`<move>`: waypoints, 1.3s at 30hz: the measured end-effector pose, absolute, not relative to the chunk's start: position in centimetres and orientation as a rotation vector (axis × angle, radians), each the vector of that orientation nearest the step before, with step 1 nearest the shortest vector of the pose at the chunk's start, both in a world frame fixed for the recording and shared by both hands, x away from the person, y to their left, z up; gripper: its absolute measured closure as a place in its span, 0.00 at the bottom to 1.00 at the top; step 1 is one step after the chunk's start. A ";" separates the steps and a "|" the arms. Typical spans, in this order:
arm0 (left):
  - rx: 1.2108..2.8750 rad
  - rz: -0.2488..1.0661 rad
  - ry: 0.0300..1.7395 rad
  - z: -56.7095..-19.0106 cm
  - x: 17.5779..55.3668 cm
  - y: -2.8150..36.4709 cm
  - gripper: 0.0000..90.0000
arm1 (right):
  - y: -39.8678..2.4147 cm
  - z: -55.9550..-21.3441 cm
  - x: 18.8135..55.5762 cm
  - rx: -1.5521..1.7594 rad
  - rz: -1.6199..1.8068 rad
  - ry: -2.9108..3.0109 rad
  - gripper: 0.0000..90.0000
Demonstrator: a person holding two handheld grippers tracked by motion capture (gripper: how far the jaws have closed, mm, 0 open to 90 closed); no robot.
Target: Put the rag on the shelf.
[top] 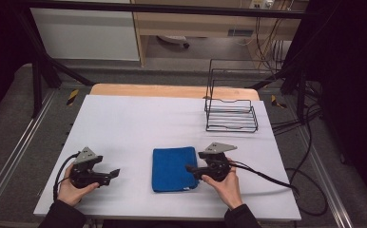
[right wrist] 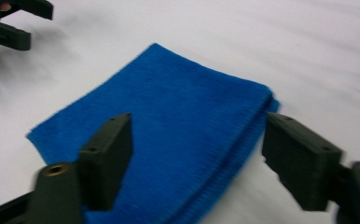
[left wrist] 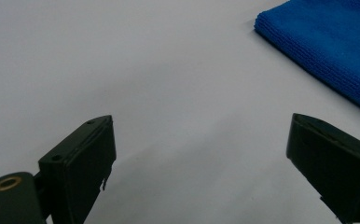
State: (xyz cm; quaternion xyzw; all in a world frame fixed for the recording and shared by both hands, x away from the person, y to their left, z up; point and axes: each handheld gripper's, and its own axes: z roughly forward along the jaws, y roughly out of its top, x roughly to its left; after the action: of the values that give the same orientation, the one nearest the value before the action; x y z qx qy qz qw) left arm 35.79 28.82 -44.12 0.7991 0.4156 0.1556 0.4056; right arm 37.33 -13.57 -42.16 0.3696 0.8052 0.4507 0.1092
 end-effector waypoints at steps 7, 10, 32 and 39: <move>2.027 0.389 1.043 -43.2 36.4 27.2 0.09 | -16.1 -42.6 38.1 1.137 1.323 2.361 0.09; 2.022 0.387 1.027 -42.3 36.7 25.8 0.10 | -16.9 -42.7 38.3 1.145 1.304 2.351 0.05; 2.039 0.341 1.099 -41.5 42.5 17.3 0.33 | -18.7 -43.6 37.7 1.195 1.282 2.325 0.04; 2.051 0.313 1.125 -43.2 43.4 16.1 0.53 | -18.7 -43.6 37.7 1.198 1.283 2.326 0.05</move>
State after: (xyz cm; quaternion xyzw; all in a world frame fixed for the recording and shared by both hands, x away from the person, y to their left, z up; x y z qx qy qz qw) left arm 43.42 16.08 -43.19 0.8035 0.4408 0.1226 0.3809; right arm 37.72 -18.66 -43.64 0.4085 0.7930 0.4374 0.1136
